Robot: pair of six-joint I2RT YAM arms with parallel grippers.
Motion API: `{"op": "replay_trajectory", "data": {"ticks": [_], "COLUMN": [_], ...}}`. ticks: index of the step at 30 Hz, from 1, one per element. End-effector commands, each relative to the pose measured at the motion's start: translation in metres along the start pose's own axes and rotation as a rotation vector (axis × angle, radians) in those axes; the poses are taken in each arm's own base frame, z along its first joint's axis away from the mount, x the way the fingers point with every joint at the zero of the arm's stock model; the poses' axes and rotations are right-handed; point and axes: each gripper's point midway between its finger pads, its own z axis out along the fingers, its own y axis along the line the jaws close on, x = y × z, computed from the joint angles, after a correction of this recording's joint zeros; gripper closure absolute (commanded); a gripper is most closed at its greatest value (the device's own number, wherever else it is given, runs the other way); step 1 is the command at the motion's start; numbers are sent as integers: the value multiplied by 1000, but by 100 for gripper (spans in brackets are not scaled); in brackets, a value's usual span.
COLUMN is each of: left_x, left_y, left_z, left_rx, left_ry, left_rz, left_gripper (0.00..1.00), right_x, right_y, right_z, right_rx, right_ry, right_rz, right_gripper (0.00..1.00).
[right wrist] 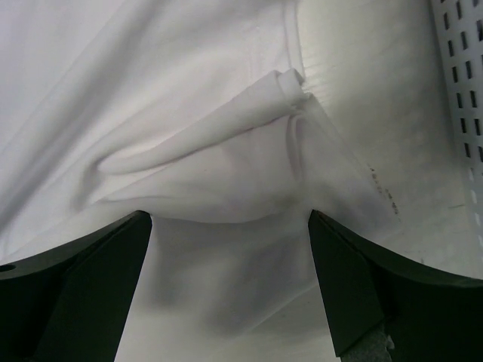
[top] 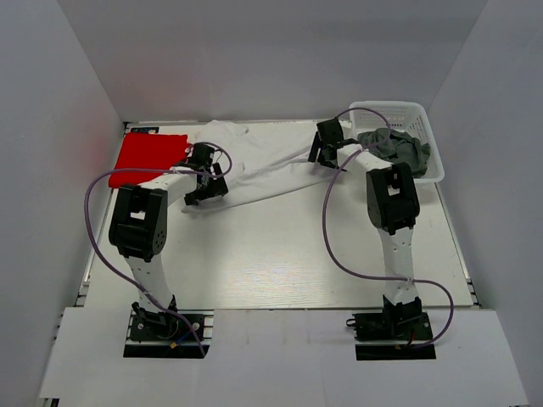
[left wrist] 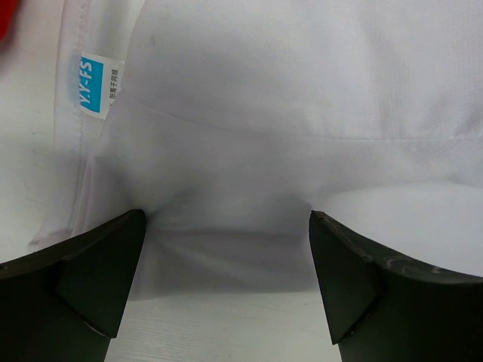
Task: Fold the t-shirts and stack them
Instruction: Fold the flattened tshirt in 1/3 of the way
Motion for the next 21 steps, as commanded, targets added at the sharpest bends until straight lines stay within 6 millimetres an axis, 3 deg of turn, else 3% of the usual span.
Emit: {"op": "replay_trajectory", "data": {"ticks": [1, 2, 3, 5, 6, 8, 9, 10, 11, 12, 14, 15, 16, 17, 18, 19, 20, 21], "left_x": [10, 7, 10, 11, 18, 25, 35, 38, 52, 58, 74, 79, 85, 97, 101, 108, 127, 119], "left_y": [15, 14, 16, 15, 18, 19, 18, 20, 26, 24, 31, 33, 37, 41, 41, 42, 41, 35], "left_z": [-4, -8, -9, -14, -15, -19, -23, -26, -27, -30, -38, -42, -47, -57, -62, -67, -72, -85], "left_rx": [-51, -46, -47, -34, -32, -25, -16, -16, -24, -14, -17, -8, -15, -1, 20, 39, 82, 146], "left_ry": [29, 20, 22, 21, 36, 45, 58, 58, 89, 97, 117, 122, 131, 134, 130, 136, 172, 119], "left_rz": [11, 8, 9, 7, 10, -11, 1, -14, -22, -14, -46, -59, -74, -103, -119, -134, -147, -158], "left_gripper": [0, 0, 0, 0, 0, 0, 0, 0, 0, 0, 0, 0, 0, 0, 0, 0, 0, 0], "right_x": [1, -5, 14, 52, 56, 89, 89, 129, 123, 132, 173, 162, 196, 190, 201, 197, 221, 219], "right_y": [-5, -4, -11, -25, -27, -55, -54, -75, -70, -72, -92, -92, -112, -115, -125, -127, -142, -137], "right_z": [-8, -24, -22, -38, -41, -56, -66, -68, -83, -89, -102, -119, -129, -140, -155, -168, -175, -186], "right_rx": [-12, -30, -28, -57, -64, -23, -34, -6, -50, -57, -32, -50, -8, -13, -3, -19, 0, -46], "right_ry": [33, 22, 41, 107, 106, 153, 141, 219, 199, 216, 294, 253, 318, 285, 294, 270, 313, 296], "right_rz": [-27, -24, -37, -37, -22, -21, -16, -29, -18, -12, -18, -4, -17, -2, 10, 30, 18, 38], "right_gripper": [10, 10, 10, 10, 10, 10, 10, 10, 10, 10, 10, 10, 10, 10, 10, 10, 10, 10]}}
